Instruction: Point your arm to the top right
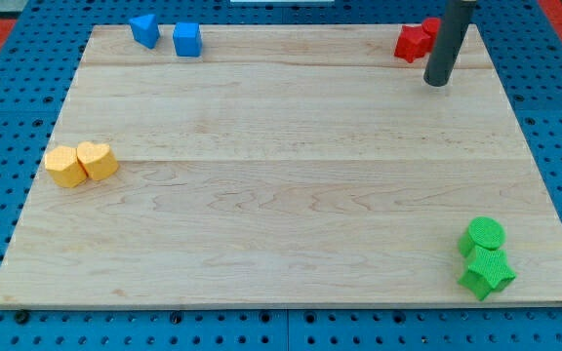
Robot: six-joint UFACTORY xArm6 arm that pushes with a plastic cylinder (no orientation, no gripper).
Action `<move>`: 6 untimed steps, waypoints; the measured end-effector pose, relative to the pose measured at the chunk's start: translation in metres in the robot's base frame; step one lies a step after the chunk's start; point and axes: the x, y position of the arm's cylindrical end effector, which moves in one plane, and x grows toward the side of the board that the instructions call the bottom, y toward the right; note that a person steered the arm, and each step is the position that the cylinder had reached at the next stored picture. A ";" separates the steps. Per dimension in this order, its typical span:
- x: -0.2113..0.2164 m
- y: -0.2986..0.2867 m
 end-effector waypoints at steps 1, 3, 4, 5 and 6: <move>0.000 0.000; 0.012 -0.004; 0.041 -0.037; 0.071 -0.082; 0.036 -0.125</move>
